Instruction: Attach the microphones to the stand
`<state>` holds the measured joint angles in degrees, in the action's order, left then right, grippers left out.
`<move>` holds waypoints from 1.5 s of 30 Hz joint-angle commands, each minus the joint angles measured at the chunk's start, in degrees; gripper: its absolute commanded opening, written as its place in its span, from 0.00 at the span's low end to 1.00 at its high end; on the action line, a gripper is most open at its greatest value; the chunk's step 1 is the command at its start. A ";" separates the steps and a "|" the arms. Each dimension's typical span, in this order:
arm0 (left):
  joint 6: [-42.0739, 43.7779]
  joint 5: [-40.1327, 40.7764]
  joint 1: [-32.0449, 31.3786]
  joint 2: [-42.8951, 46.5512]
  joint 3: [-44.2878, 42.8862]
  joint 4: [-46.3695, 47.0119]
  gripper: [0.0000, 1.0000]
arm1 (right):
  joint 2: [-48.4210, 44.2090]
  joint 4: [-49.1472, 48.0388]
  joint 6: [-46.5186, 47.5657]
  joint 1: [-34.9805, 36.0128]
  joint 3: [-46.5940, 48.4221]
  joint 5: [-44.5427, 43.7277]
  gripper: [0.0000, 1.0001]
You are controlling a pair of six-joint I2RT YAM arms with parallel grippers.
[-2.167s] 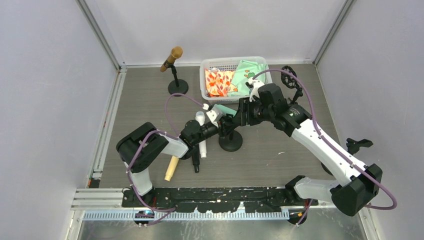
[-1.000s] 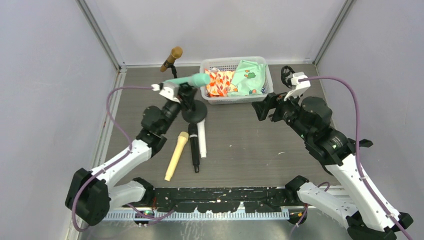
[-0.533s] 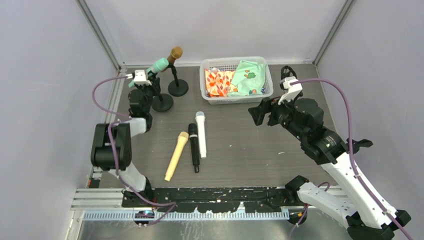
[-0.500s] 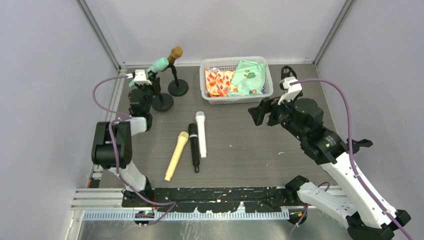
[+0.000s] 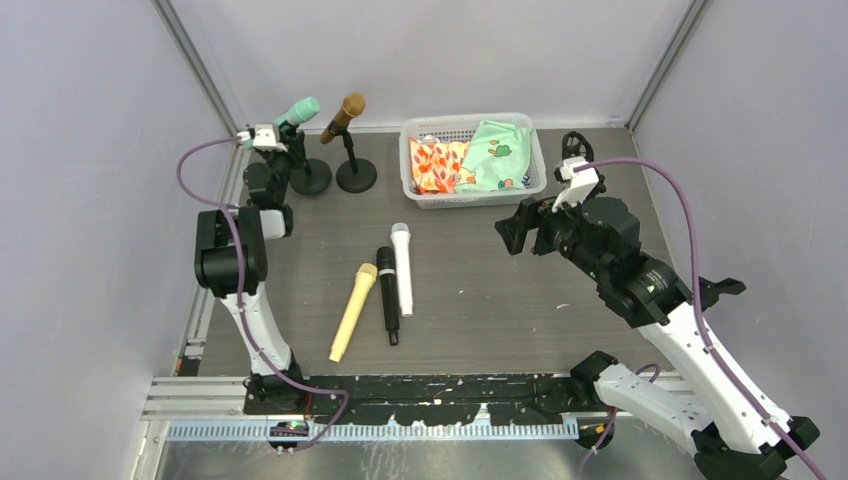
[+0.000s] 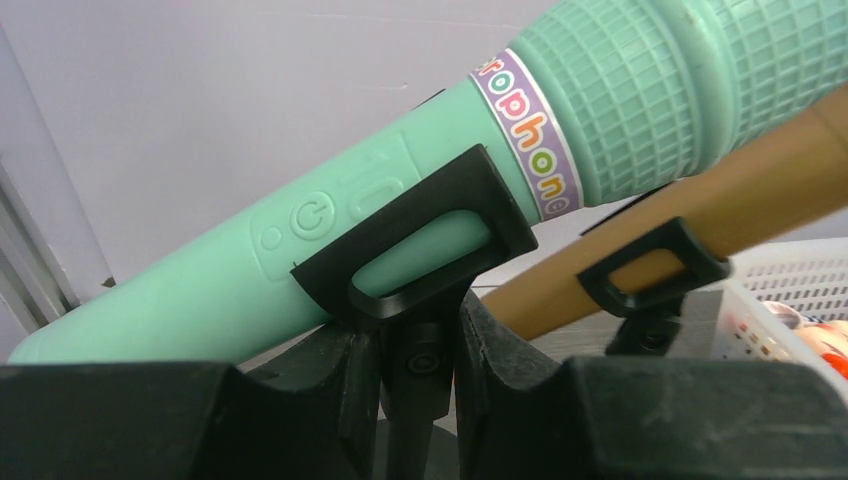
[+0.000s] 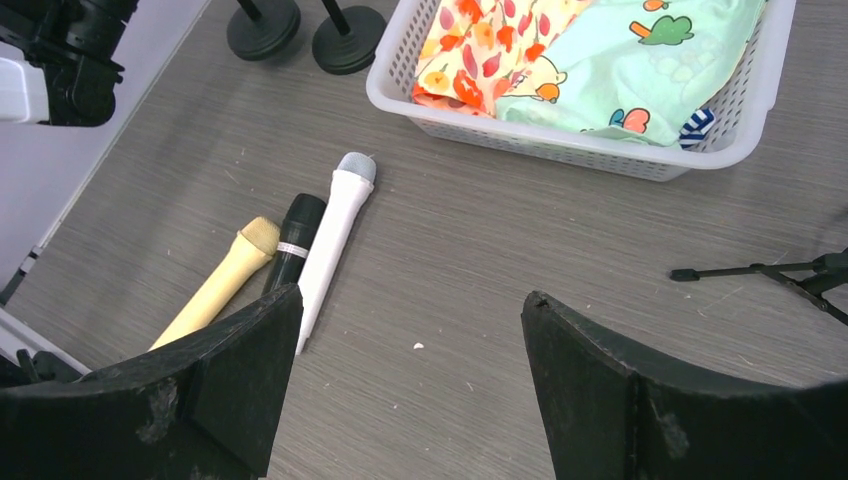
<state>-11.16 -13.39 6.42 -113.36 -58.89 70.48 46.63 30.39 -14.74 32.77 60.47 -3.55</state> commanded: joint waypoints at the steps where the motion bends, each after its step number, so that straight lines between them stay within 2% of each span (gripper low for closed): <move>1: 0.52 -3.67 2.20 -2.03 -6.35 9.70 0.07 | 1.11 -0.78 0.04 -0.12 0.79 -0.45 0.85; 3: 0.33 -4.11 2.65 -3.44 -7.56 9.11 0.10 | 1.62 -0.70 -0.24 -0.13 0.93 -0.99 0.85; 8: -0.33 -5.32 3.10 -6.25 -8.83 8.89 0.26 | 2.66 -0.68 -0.87 -0.17 1.03 -1.20 0.85; 11: -0.31 -4.98 3.00 -6.09 -7.32 9.01 0.38 | 2.74 -0.96 -1.24 -0.15 0.99 -1.78 0.85; 18: -0.11 0.12 2.84 -1.08 2.20 11.52 0.65 | 5.27 -0.56 -7.26 -0.16 2.48 -11.82 0.87; 20: -0.01 1.44 2.38 1.26 5.74 11.55 0.77 | 5.78 -0.34 -7.56 -0.17 2.80 -12.84 0.88; 23: -0.30 3.77 1.38 4.64 11.47 11.53 0.83 | 6.24 -0.38 -7.65 -0.12 2.73 -14.27 0.88; 28: -1.38 10.24 -1.84 11.43 19.60 8.52 0.86 | 7.72 2.06 -8.48 -0.14 3.97 -19.03 0.88; 32: -2.36 20.57 -6.87 20.71 23.15 -4.95 0.86 | 9.91 5.18 -7.92 -0.32 5.36 -20.46 0.89; 37: -4.17 29.98 -14.93 31.40 22.98 -25.99 0.86 | 12.79 8.37 -9.58 -2.19 7.10 -16.26 0.90; 45: -16.97 34.06 -20.82 43.91 17.80 -61.98 0.86 | 17.77 13.93 -11.07 -8.17 11.49 -13.74 0.91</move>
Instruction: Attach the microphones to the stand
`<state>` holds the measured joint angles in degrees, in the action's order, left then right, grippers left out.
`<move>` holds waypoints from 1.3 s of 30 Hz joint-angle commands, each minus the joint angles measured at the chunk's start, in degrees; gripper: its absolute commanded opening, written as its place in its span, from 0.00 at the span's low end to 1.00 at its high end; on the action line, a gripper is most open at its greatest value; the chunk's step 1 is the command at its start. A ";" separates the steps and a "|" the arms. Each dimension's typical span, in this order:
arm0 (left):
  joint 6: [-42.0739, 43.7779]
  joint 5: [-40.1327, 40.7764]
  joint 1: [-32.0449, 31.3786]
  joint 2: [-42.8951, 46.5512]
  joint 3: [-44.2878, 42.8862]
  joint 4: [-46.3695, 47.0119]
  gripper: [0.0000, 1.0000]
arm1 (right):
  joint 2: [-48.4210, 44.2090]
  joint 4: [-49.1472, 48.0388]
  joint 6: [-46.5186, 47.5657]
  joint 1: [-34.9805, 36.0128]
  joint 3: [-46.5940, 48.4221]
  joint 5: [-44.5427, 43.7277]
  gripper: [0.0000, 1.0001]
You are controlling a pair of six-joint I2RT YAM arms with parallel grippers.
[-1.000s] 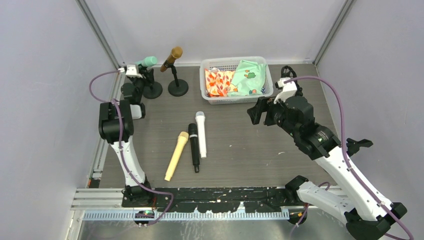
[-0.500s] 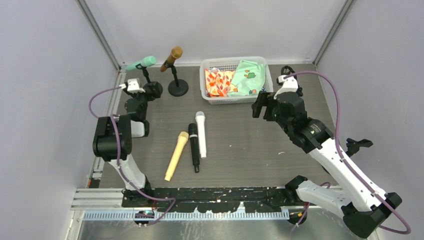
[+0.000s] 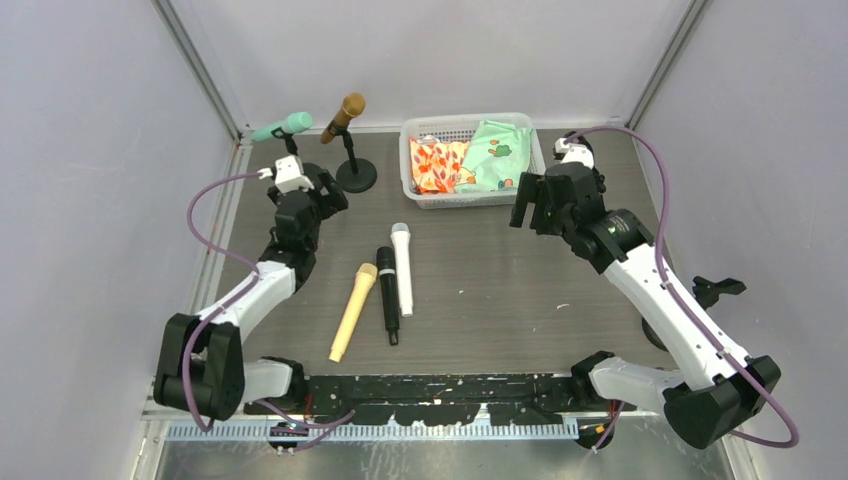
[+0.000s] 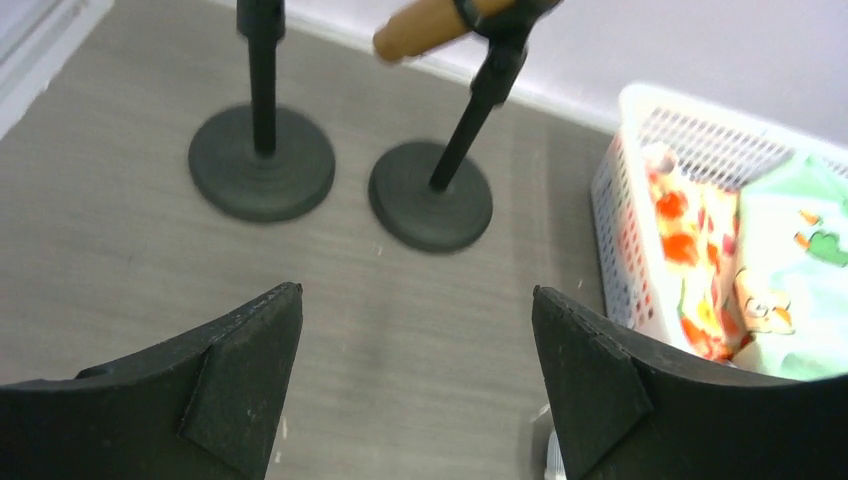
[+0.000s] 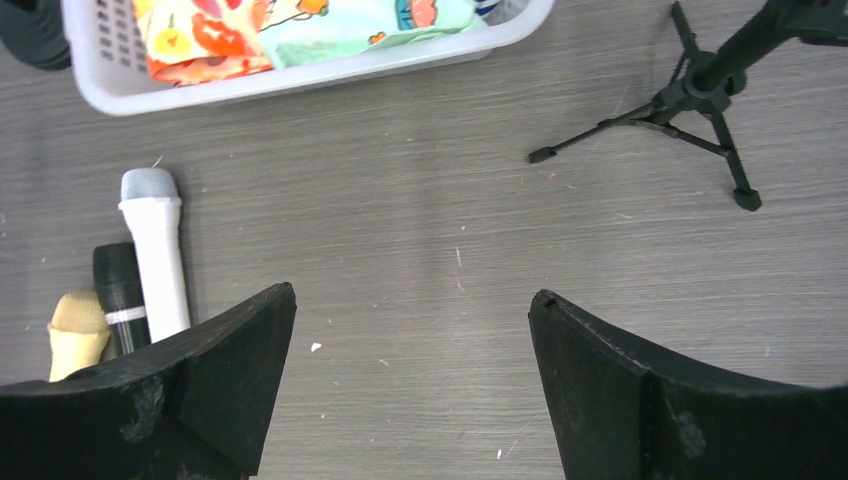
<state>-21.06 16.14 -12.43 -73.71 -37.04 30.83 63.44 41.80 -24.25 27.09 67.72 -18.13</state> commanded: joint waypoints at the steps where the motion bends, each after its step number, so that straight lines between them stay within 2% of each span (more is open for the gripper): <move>1: -8.06 4.20 -2.45 5.08 -5.36 -26.22 0.86 | 1.31 3.00 -1.81 -3.26 4.97 0.84 0.92; 5: -10.15 1.59 -4.47 7.66 -7.20 -38.24 0.86 | 2.08 3.92 -2.14 -4.90 7.48 1.41 0.91; 10: -10.97 3.28 -12.02 8.80 -8.07 -48.86 0.86 | 1.73 3.38 -2.09 -5.25 7.73 2.27 0.92; 15: -13.12 5.49 -17.52 7.36 -8.77 -56.90 0.85 | 1.45 3.10 -2.14 -5.29 7.15 4.78 0.91; 21: -16.34 6.23 -20.93 6.10 -9.46 -65.08 0.85 | 0.68 2.74 -2.31 -5.25 6.19 7.16 0.91; 31: -21.69 3.89 -25.57 3.82 -6.82 -68.59 0.85 | -0.14 2.78 -1.46 -5.23 6.27 7.06 0.91; 39: -23.56 2.93 -25.64 1.39 -4.26 -65.36 0.76 | -1.65 1.74 -1.02 -5.29 6.76 5.93 0.91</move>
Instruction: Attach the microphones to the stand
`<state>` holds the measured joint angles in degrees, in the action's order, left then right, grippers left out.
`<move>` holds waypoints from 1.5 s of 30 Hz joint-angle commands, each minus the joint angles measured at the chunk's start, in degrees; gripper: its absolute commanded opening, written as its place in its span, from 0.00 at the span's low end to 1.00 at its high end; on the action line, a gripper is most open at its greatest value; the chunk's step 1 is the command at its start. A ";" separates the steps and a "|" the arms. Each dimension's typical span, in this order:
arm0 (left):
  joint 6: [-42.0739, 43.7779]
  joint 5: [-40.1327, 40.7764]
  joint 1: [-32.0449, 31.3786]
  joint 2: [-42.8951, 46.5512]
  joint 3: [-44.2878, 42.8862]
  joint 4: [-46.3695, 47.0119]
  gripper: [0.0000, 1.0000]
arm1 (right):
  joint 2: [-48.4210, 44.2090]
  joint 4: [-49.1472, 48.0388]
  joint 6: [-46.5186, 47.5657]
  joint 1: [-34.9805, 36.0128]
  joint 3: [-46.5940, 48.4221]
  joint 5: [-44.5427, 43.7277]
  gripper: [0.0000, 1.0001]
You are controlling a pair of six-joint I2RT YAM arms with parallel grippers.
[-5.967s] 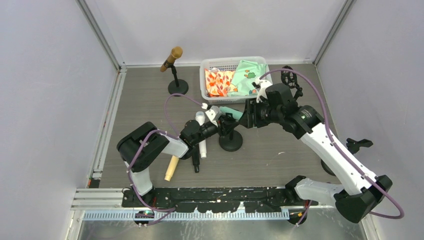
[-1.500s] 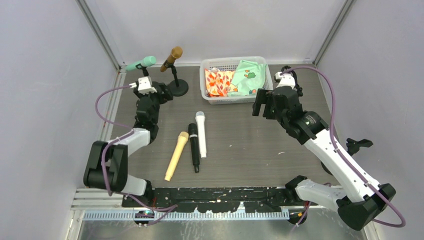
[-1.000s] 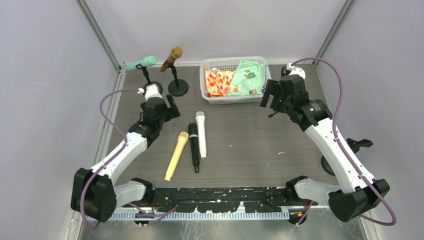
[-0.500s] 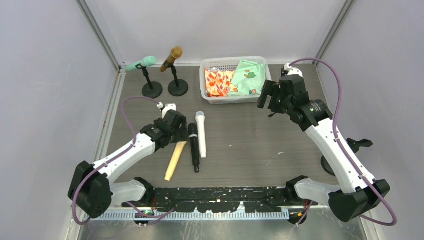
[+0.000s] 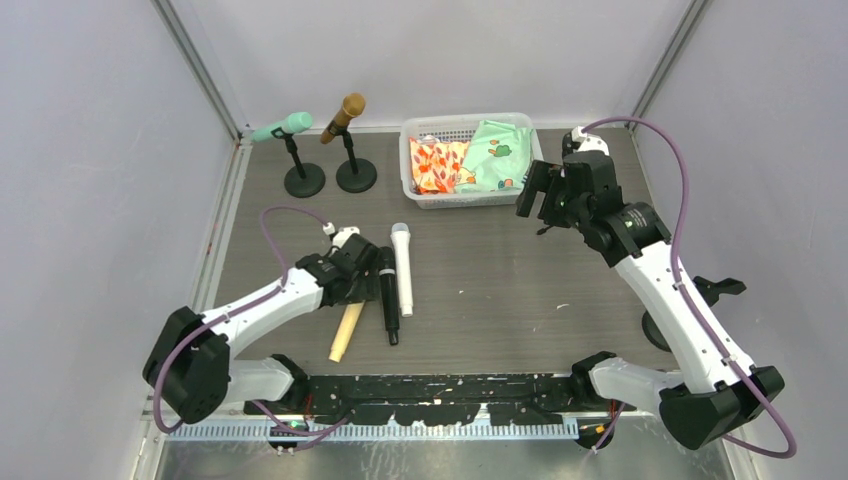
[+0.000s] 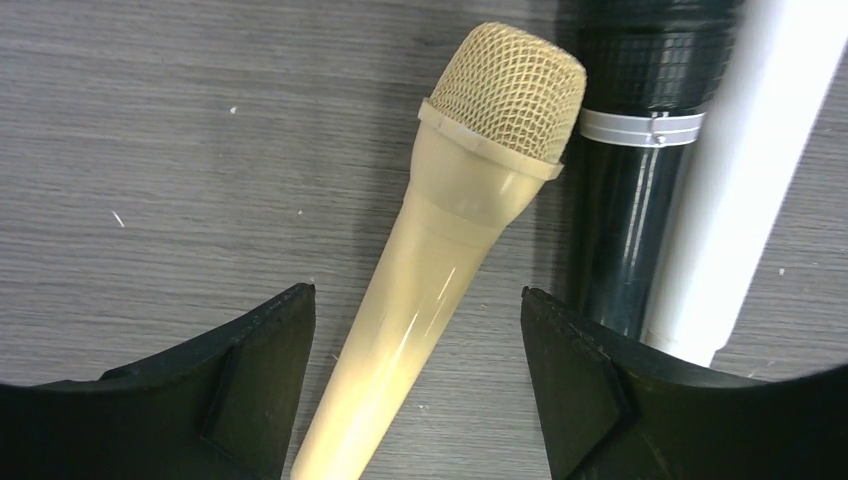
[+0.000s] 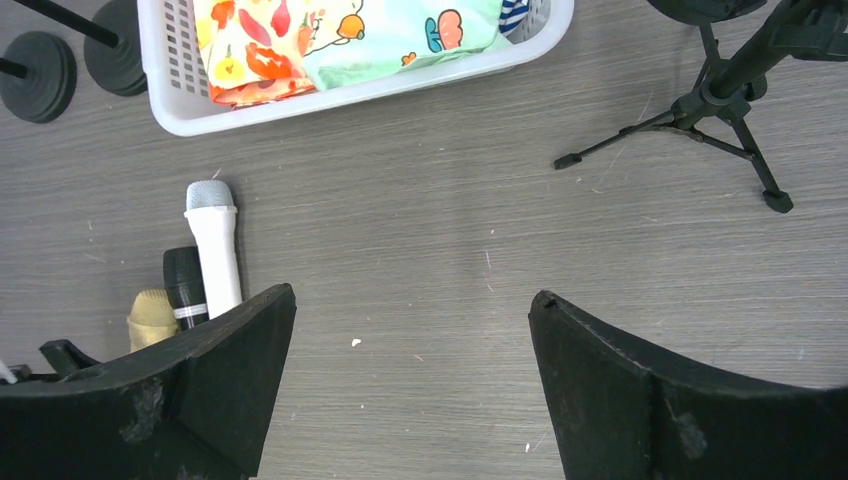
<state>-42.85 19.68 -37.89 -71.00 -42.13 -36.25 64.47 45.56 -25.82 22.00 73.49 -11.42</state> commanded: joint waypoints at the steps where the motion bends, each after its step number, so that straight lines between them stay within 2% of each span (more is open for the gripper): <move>1: -1.86 -0.80 -0.19 -1.84 1.01 2.12 0.75 | -3.07 -2.64 0.65 -0.12 0.95 -1.21 0.91; 6: -1.89 -2.06 -0.18 -4.08 2.65 4.32 0.71 | -4.47 -5.03 0.88 -0.18 1.98 -5.46 0.91; 13: -1.30 -2.51 -0.26 -6.68 3.78 6.71 0.66 | -4.08 -5.57 1.77 -0.17 3.03 -5.54 0.91; 21: -0.93 -1.62 -0.25 -5.92 4.79 7.10 0.29 | -4.44 -6.73 2.22 -0.16 2.33 -5.17 0.92; 27: -0.24 2.82 -0.26 1.86 2.00 0.11 0.02 | -5.58 -8.06 1.94 -0.12 1.64 -4.53 0.91; 31: 3.53 4.44 -0.27 11.48 -0.93 -1.82 0.00 | -6.62 -9.66 0.78 -0.16 0.36 -0.94 0.91; 34: 10.29 -1.36 -0.25 19.19 -2.44 3.22 0.00 | -7.01 -11.26 -1.85 -0.13 -0.23 2.19 0.91; 37: 15.65 -11.07 -0.22 25.08 -3.39 11.85 0.00 | -7.64 -14.79 -5.46 -0.13 -1.15 7.38 0.91; 41: 20.17 -20.95 -0.27 26.24 -5.32 20.21 0.01 | -8.39 -22.70 -9.86 -0.17 -3.47 18.08 0.91; 45: 21.04 -28.34 -0.26 22.46 -7.37 29.61 0.01 | -7.41 -31.04 -14.77 -0.11 -5.23 29.09 0.91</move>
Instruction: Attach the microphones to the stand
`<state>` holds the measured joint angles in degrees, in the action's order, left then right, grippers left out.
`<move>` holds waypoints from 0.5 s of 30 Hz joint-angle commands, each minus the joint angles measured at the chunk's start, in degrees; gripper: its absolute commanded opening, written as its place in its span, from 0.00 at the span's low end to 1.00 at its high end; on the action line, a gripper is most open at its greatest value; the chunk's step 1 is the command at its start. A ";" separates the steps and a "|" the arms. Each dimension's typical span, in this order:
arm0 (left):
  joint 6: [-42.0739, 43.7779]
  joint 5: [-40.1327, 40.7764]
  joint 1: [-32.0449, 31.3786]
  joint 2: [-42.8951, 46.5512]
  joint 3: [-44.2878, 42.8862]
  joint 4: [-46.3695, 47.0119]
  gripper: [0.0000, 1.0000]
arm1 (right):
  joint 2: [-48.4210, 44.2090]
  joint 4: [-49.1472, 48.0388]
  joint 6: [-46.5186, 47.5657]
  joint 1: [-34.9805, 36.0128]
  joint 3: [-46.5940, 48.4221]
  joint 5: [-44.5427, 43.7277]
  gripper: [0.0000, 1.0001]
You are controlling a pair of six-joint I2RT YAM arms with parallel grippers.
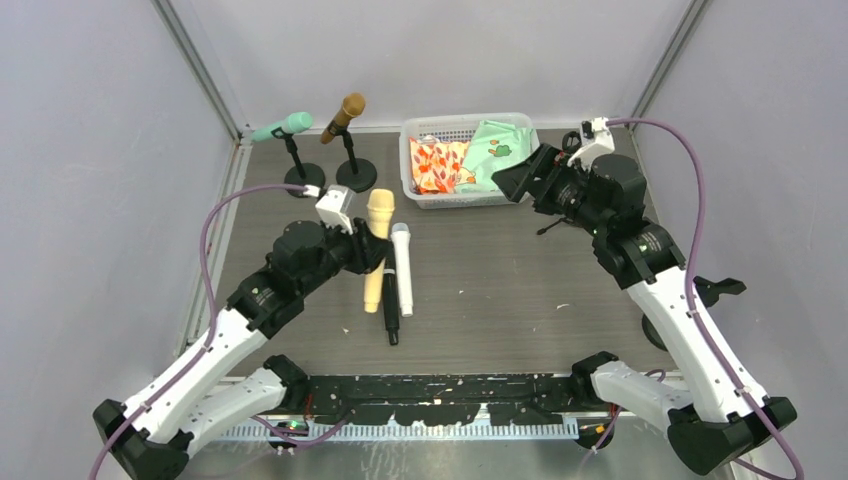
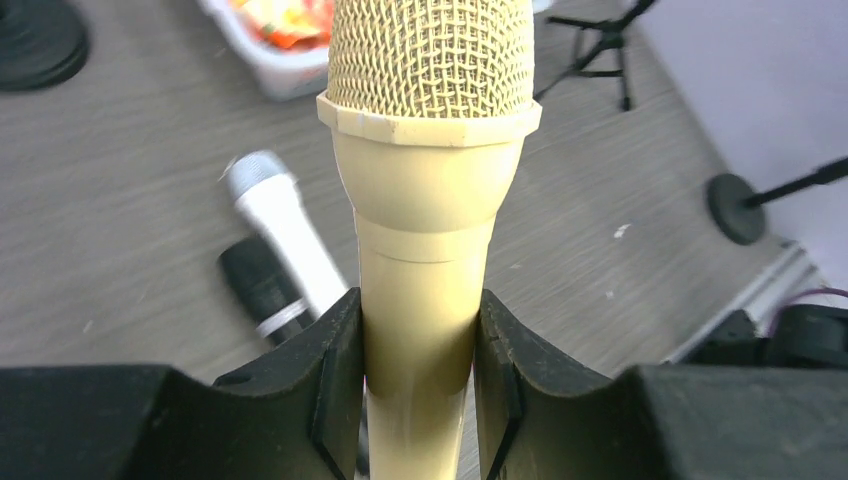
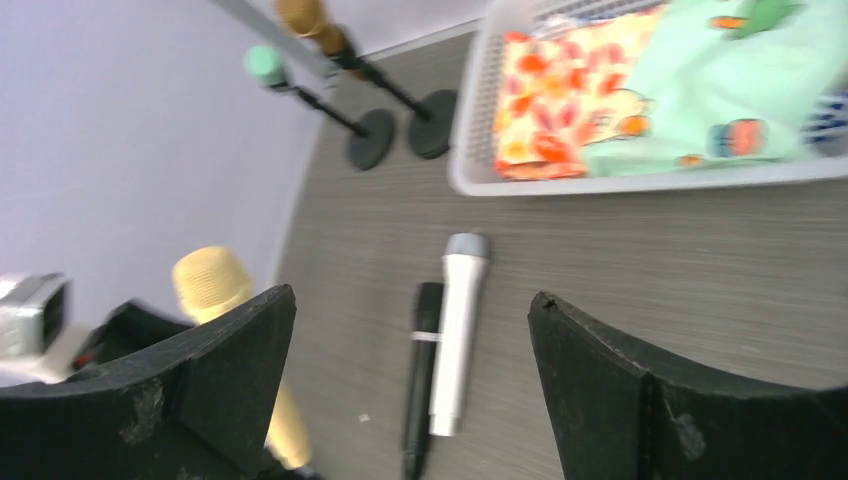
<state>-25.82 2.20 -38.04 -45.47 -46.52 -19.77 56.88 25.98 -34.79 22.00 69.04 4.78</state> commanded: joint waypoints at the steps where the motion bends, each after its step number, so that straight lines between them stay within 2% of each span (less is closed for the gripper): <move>1: 3.81 -12.44 -0.10 -4.44 -3.57 15.11 0.00 | 0.55 -13.15 -6.50 0.04 -0.95 14.85 0.91; 3: 3.15 -15.04 -0.15 -7.34 -5.00 18.11 0.01 | 1.01 -14.96 -6.76 1.59 -1.16 15.54 0.91; 9: 1.42 -19.45 -0.10 -14.20 -8.67 24.03 0.00 | 2.12 -15.35 -3.09 12.74 -0.75 7.44 0.91; 15: 0.72 -22.25 -0.11 -16.87 -10.28 26.88 0.00 | 3.95 -16.12 -3.29 16.04 -1.45 3.43 0.92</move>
<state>-24.25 -15.79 -38.04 -62.04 -53.52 -0.23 59.64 13.91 -38.61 36.97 67.90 11.68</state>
